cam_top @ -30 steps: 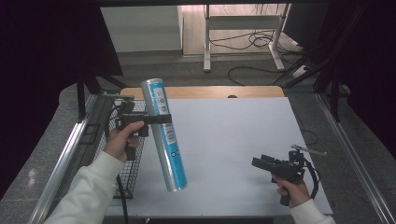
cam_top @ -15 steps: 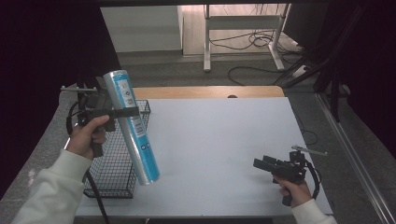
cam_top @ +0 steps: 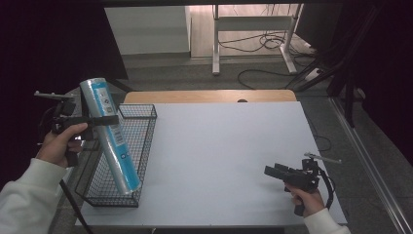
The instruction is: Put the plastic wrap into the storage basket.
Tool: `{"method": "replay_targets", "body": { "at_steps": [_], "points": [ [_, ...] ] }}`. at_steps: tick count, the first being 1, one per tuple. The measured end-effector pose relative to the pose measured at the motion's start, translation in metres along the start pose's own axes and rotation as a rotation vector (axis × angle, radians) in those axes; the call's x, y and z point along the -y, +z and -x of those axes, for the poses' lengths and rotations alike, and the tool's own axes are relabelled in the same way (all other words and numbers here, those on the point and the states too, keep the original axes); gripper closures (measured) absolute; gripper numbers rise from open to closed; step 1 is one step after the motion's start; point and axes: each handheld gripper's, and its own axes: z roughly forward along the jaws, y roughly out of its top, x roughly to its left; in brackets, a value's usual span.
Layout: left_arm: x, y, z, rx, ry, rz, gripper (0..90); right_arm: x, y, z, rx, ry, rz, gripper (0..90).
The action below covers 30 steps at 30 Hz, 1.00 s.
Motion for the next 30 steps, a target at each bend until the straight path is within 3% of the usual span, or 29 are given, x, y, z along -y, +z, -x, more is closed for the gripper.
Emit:
{"method": "replay_targets", "body": {
  "at_steps": [7, 13, 22, 30],
  "points": [
    [-0.002, -0.012, -0.011, -0.091, 0.009, -0.061, 32.0, 0.000, 0.000, 0.000, 0.001, 0.005, 0.001, 10.7],
    [-0.003, -0.007, -0.019, -0.155, 0.013, -0.108, 32.0, 0.000, 0.000, 0.000, 0.004, 0.010, 0.007, 10.7],
    [-0.015, 0.026, -0.032, -0.253, 0.017, -0.211, 32.0, 0.000, 0.001, 0.002, 0.001, 0.014, 0.009, 10.7],
    [-0.015, 0.057, -0.048, -0.337, 0.016, -0.294, 32.0, 0.000, -0.001, 0.002, 0.000, 0.018, 0.012, 10.8]
  ]
}}
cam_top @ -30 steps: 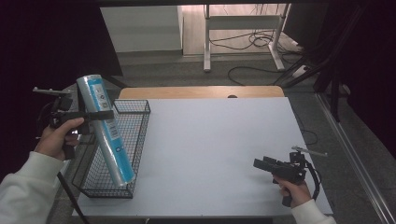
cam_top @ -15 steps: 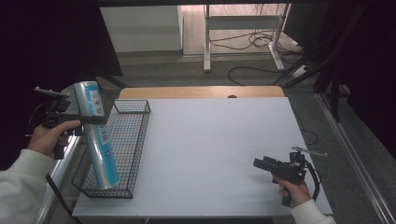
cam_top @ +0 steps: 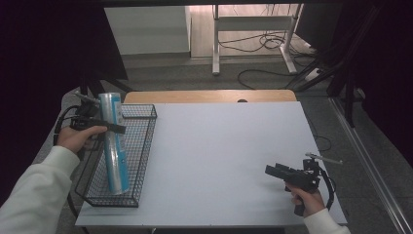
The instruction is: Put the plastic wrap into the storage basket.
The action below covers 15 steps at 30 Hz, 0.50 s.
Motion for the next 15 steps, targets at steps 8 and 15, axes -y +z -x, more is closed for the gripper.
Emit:
{"method": "replay_targets", "body": {
  "at_steps": [8, 15],
  "points": [
    [-0.008, 0.020, -0.007, -0.026, -0.038, -0.019, 31.9, 0.000, 0.001, 0.000, 0.003, 0.000, 0.000, 10.8],
    [-0.021, 0.044, -0.007, -0.078, -0.076, -0.041, 31.8, 0.000, 0.001, 0.000, 0.009, 0.003, 0.005, 10.7]
  ]
}}
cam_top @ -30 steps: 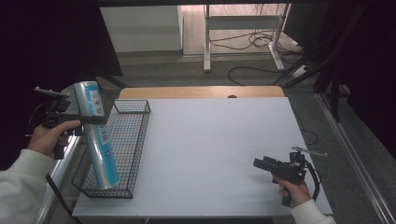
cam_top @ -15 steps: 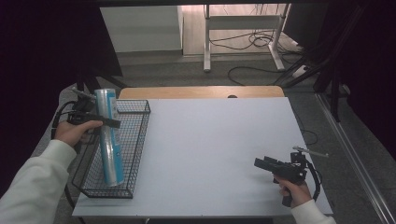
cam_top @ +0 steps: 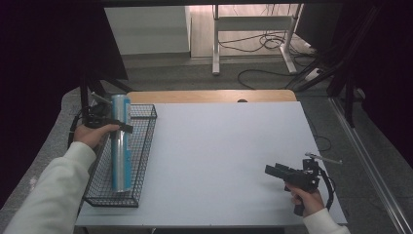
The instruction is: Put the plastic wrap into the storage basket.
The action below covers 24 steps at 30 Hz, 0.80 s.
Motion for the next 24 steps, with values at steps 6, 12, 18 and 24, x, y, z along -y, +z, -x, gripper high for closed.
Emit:
{"method": "replay_targets", "body": {
  "at_steps": [6, 12, 18, 24],
  "points": [
    [-0.008, 0.021, -0.001, -0.054, -0.048, -0.005, 31.7, 0.000, -0.002, 0.000, 0.000, 0.004, 0.002, 10.7],
    [-0.013, 0.036, -0.001, -0.082, -0.061, -0.021, 31.6, 0.000, -0.002, 0.002, 0.004, 0.003, 0.001, 10.7],
    [-0.018, 0.051, 0.000, -0.112, -0.062, -0.047, 31.6, 0.000, -0.003, 0.002, 0.006, 0.005, 0.005, 10.7],
    [-0.020, 0.063, -0.002, -0.124, -0.068, -0.063, 31.4, 0.000, -0.003, 0.003, 0.010, 0.005, 0.006, 10.7]
  ]
}}
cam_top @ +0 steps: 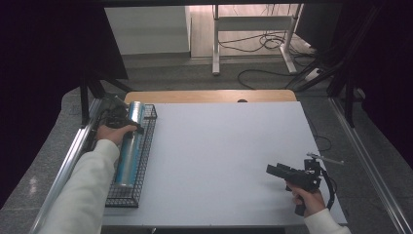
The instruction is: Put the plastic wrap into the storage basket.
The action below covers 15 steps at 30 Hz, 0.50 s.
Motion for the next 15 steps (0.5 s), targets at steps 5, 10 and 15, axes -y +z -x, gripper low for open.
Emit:
{"method": "replay_targets", "body": {
  "at_steps": [5, 10, 15],
  "points": [
    [-0.001, 0.011, -0.001, -0.016, -0.012, -0.019, 31.2, 0.000, -0.001, 0.001, 0.002, 0.000, 0.002, 10.7],
    [-0.001, 0.022, -0.004, -0.037, -0.020, -0.037, 30.4, 0.000, 0.000, 0.001, 0.005, -0.003, 0.000, 10.7],
    [0.000, 0.032, -0.009, -0.054, -0.034, -0.044, 29.3, 0.000, 0.000, 0.001, 0.006, -0.003, 0.000, 10.7]
  ]
}}
